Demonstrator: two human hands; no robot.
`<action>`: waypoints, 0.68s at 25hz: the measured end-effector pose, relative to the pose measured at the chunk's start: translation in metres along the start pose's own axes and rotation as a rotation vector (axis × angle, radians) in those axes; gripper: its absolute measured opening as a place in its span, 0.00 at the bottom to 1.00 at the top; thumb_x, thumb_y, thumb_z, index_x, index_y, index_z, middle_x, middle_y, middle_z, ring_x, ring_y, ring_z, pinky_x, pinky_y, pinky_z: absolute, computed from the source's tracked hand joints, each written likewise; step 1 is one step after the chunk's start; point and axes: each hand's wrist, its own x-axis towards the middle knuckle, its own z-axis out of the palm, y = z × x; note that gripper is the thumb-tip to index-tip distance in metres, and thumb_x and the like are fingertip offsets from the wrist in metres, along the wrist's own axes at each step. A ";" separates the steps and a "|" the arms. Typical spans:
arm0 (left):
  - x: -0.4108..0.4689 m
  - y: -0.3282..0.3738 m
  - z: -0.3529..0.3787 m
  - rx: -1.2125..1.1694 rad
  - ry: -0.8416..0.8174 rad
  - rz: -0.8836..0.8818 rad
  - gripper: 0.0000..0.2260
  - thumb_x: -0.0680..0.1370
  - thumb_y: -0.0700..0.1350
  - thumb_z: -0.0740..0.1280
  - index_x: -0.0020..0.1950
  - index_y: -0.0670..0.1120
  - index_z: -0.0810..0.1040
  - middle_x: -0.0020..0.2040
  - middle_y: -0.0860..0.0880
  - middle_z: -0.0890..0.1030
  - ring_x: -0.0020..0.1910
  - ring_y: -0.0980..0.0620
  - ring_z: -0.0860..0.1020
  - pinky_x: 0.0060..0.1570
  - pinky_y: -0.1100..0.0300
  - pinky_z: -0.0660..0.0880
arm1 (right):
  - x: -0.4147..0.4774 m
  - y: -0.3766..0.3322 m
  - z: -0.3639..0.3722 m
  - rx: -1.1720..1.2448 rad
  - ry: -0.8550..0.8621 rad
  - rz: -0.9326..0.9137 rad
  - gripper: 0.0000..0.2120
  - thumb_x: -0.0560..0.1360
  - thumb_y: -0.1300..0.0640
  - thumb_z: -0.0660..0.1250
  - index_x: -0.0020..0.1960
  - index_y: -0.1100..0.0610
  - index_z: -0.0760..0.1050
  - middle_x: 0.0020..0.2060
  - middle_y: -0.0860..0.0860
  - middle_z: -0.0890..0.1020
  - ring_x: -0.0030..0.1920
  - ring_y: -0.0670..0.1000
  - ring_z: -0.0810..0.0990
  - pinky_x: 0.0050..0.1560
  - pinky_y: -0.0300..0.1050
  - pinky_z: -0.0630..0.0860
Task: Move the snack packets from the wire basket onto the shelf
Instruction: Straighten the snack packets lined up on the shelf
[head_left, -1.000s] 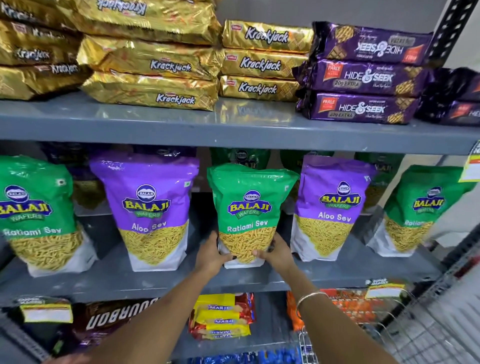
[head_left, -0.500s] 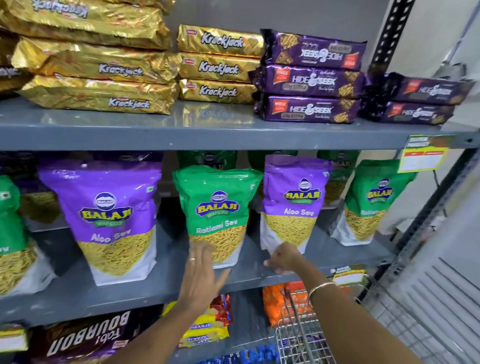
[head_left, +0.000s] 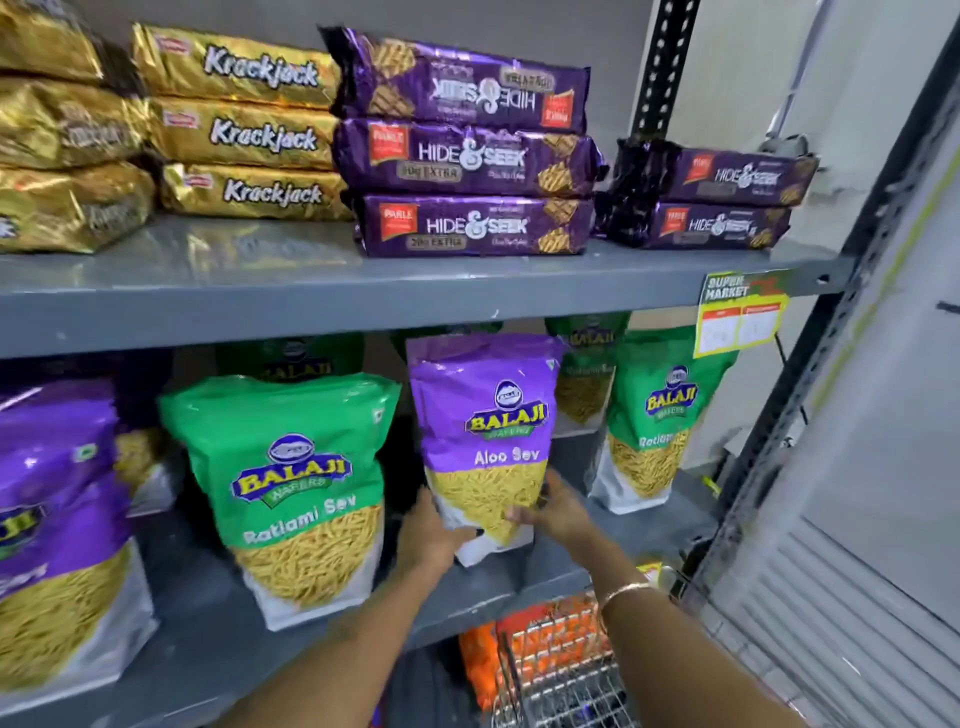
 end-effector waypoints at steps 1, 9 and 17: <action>-0.004 0.003 0.007 0.032 0.018 -0.009 0.30 0.65 0.42 0.76 0.63 0.40 0.68 0.62 0.41 0.78 0.60 0.43 0.77 0.46 0.60 0.68 | -0.001 0.000 -0.005 0.001 -0.005 -0.014 0.29 0.61 0.67 0.76 0.59 0.62 0.68 0.52 0.57 0.77 0.53 0.54 0.74 0.46 0.36 0.76; -0.010 0.017 0.034 0.028 0.016 -0.006 0.29 0.65 0.44 0.75 0.63 0.42 0.67 0.62 0.40 0.78 0.62 0.40 0.75 0.54 0.54 0.72 | -0.009 0.007 -0.032 0.033 0.020 0.038 0.31 0.65 0.69 0.73 0.65 0.64 0.64 0.54 0.57 0.75 0.55 0.54 0.73 0.48 0.42 0.74; -0.006 0.010 0.027 0.005 0.056 -0.018 0.28 0.65 0.42 0.76 0.61 0.40 0.69 0.61 0.39 0.79 0.61 0.40 0.76 0.54 0.52 0.73 | -0.010 0.012 -0.017 0.083 0.006 0.018 0.32 0.65 0.69 0.72 0.66 0.64 0.64 0.61 0.61 0.75 0.60 0.57 0.74 0.52 0.45 0.73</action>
